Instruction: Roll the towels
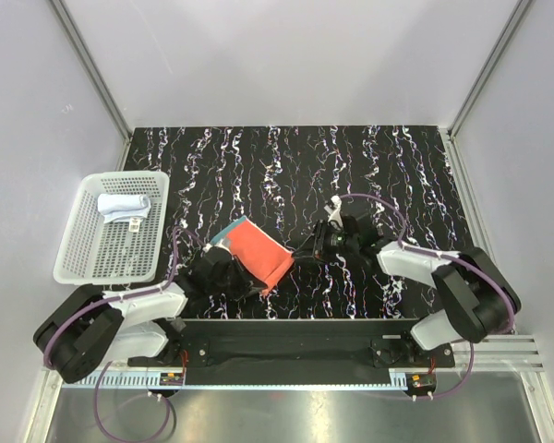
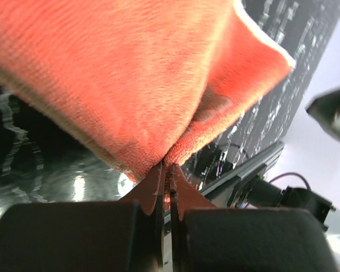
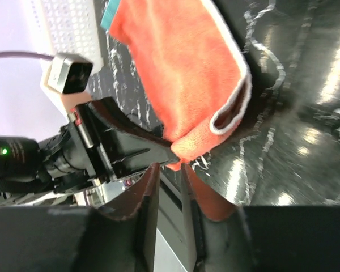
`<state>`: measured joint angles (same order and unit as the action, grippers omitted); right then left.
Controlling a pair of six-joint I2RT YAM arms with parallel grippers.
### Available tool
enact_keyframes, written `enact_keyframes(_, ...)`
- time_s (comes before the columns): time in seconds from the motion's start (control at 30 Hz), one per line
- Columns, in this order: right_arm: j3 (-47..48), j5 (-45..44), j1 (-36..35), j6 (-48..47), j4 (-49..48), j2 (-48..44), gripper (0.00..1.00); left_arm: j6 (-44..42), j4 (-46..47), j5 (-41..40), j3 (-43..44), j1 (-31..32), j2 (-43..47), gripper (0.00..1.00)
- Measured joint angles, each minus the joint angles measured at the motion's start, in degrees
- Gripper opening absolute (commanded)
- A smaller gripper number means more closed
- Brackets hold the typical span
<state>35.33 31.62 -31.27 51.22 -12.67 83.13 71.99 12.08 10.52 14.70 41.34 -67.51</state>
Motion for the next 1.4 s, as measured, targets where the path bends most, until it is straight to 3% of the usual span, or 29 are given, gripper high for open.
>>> enact_keyframes(0.1, -0.02, 1.05, -1.53, 1.33, -4.26, 2.93, 0.18, 1.18, -1.64, 0.81, 0.02, -1.36, -0.15, 0.0)
enact_keyframes(0.77, -0.24, 3.61, -3.17, 6.32, -25.07, 22.97, 0.14, 3.17, 1.6, 9.33, 0.7, -6.82, -6.82, 0.0)
enact_keyframes(0.83, -0.22, 4.11, -2.82, 7.02, -27.52, 24.83, 0.13, 2.75, 1.49, 9.79, 0.72, -7.15, -6.82, 0.06)
enact_keyframes(0.87, -0.22, 4.57, -2.47, 7.43, -28.72, 25.62, 0.13, 2.34, 1.27, 9.9, 0.83, -7.26, -6.8, 0.19)
enact_keyframes(1.0, -0.33, 5.77, -0.17, 8.59, -31.5, 27.12, 0.13, -2.89, -4.94, 9.29, 4.48, -7.26, -5.95, 0.5)
enact_keyframes(1.03, -0.33, 5.77, 0.35, 8.61, -31.76, 27.26, 0.13, -4.63, -7.61, 8.37, 6.08, -7.15, -5.22, 0.53)
enact_keyframes(1.23, -0.33, 5.55, 1.22, 8.61, -32.0, 27.82, 0.13, -16.68, -26.4, -4.44, 18.99, -4.79, -0.28, 0.58)
enact_keyframes(1.4, -0.33, 5.55, 1.22, 8.63, -32.11, 28.22, 0.13, -26.49, -36.22, -18.08, 29.31, 4.94, 1.86, 0.58)
